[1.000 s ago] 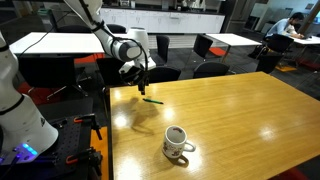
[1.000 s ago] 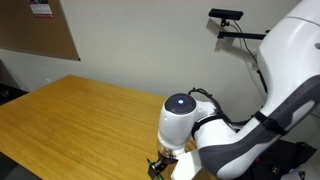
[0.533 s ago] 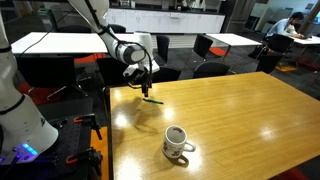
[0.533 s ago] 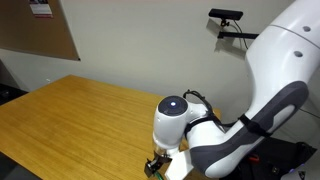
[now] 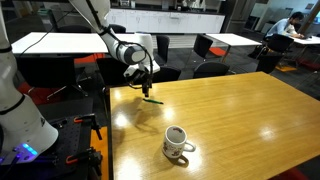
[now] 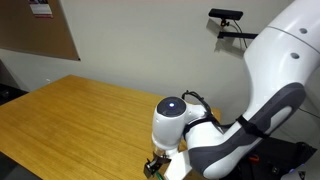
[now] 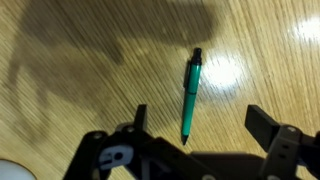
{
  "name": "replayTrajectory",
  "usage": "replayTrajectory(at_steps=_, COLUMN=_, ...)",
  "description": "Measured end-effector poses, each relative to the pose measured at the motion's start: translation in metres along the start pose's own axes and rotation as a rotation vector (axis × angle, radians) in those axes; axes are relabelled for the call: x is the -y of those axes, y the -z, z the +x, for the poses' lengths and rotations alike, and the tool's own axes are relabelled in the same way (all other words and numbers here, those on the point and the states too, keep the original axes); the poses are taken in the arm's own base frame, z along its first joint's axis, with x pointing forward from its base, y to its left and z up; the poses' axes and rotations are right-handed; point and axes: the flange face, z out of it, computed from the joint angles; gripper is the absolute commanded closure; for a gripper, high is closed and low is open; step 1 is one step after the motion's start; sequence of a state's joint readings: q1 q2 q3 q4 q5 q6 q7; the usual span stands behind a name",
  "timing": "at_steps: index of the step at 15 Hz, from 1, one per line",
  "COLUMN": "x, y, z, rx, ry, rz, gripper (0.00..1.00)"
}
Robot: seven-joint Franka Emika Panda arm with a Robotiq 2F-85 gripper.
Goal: Pick up the pen and put it in the cup
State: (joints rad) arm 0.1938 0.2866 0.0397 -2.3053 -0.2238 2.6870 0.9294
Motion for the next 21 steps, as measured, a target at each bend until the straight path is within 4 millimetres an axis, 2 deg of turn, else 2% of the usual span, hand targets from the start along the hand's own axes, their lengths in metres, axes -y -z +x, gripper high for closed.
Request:
replayTrajectory(at_steps=7, x=-0.010, y=-0.008, z=0.010, rx=-0.017, ry=-0.031, rz=0.016, gripper=0.00)
replayTrajectory(at_steps=17, x=-0.013, y=-0.034, z=0.018, rx=0.001, ry=-0.146, rz=0.069, gripper=0.00)
replayTrajectory(at_steps=21, x=-0.013, y=-0.035, z=0.022, rx=0.001, ry=-0.165, rz=0.072, gripper=0.05)
